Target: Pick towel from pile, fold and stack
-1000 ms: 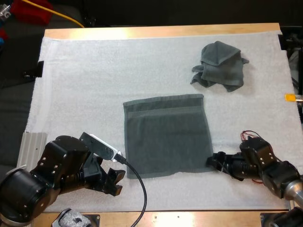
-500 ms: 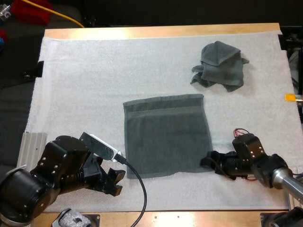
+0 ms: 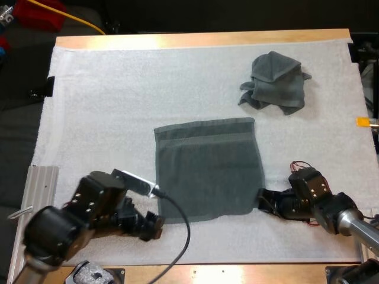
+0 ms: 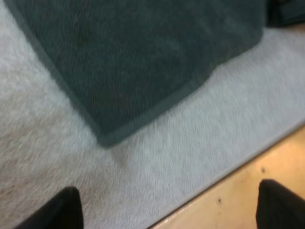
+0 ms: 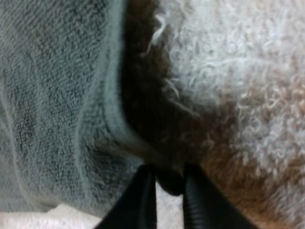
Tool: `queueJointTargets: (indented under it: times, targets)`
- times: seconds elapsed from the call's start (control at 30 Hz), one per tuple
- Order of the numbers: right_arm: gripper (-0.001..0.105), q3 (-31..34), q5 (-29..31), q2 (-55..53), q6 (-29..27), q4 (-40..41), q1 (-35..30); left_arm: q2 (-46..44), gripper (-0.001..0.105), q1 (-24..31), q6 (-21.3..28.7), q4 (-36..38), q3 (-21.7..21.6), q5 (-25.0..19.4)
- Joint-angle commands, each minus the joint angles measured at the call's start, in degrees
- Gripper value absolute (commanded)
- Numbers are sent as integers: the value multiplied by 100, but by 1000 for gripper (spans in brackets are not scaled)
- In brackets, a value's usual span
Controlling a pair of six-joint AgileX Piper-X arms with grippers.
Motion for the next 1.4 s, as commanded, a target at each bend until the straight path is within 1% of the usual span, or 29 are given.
queueJointTargets:
  times: [0.0, 0.07, 0.17, 0.3, 0.37, 0.5, 0.63, 0.73, 0.9, 1.1, 1.2, 1.3, 1.37]
  targets:
    - [1, 2, 87, 12, -82, 13, -19, -10, 71, -19, -312, -399, 161, 20]
    - [1, 2, 84, 12, -92, 13, -19, -10, 71, -19, -649, -917, 506, 54]
    - [1, 2, 75, 12, -150, 13, -19, -10, 71, -19, -971, -1401, 863, 154]
    - [1, 2, 75, 12, -258, 19, -19, -10, 71, -19, -1365, -1840, 1296, 153]
    - [1, 2, 75, 12, -338, 89, -19, 10, 71, -19, -1606, -2039, 1599, 153]
    - [1, 2, 75, 12, -374, 141, -19, 54, 71, -19, -1788, -2083, 1988, 192]
    - [1, 2, 75, 12, -374, 141, -19, 215, 71, -19, -1787, -2337, 2280, 439]
    - [1, 2, 14, 12, -374, 141, -19, 491, 71, -19, -1832, -2663, 2388, 593]
    - [1, 2, -65, 12, -391, 141, -19, 1108, 71, -19, -1831, -2867, 2403, 557]
    - [1, 2, -94, 12, -391, 141, -19, 1924, 71, -19, -1831, -3082, 2403, 278]
    - [1, 2, -94, 12, -391, 141, -19, 2243, 71, -19, -1828, -3215, 2403, 279]
    - [1, 2, -94, 12, -391, 139, -19, 2462, 71, -19, -1801, -3501, 2403, 446]
    - [1, 2, -94, 12, -391, 130, -19, 2562, 71, -19, -1785, -3769, 2403, 686]
